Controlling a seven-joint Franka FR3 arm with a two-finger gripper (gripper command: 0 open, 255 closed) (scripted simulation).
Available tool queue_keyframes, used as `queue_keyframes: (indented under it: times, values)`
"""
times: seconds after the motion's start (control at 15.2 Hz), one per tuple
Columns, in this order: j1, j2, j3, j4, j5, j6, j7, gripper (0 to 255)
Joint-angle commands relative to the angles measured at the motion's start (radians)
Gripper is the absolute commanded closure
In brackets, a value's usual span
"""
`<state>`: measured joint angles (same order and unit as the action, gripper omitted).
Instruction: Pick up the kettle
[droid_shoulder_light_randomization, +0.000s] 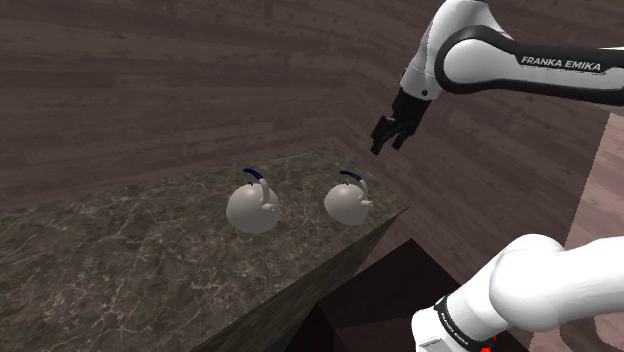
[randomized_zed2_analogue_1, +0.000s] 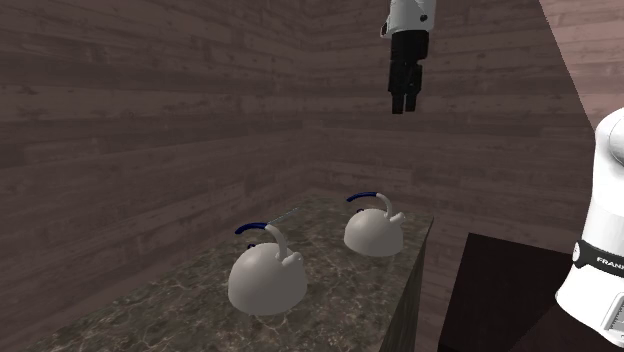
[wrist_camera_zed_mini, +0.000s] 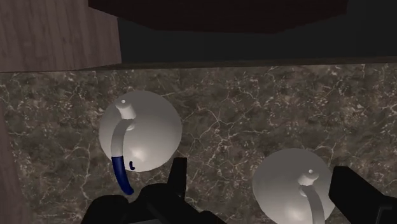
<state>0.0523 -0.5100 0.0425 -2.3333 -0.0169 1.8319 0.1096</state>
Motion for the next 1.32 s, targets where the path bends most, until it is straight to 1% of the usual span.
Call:
queue_keyframes:
  times: [0.0, 0.26, 0.59, 0.92, 1.25]
  values:
    - [0.008, 0.054, 0.016, -0.005, 0.005, 0.062, 0.017, 0]
    - [0.022, 0.184, 0.047, 0.029, 0.008, 0.161, 0.052, 0]
    - [0.037, 0.358, 0.082, 0.101, -0.005, 0.267, 0.098, 0]
    - [0.055, 0.538, 0.108, 0.205, -0.035, 0.346, 0.149, 0]
    - [0.082, 0.724, 0.122, 0.340, -0.077, 0.396, 0.199, 0]
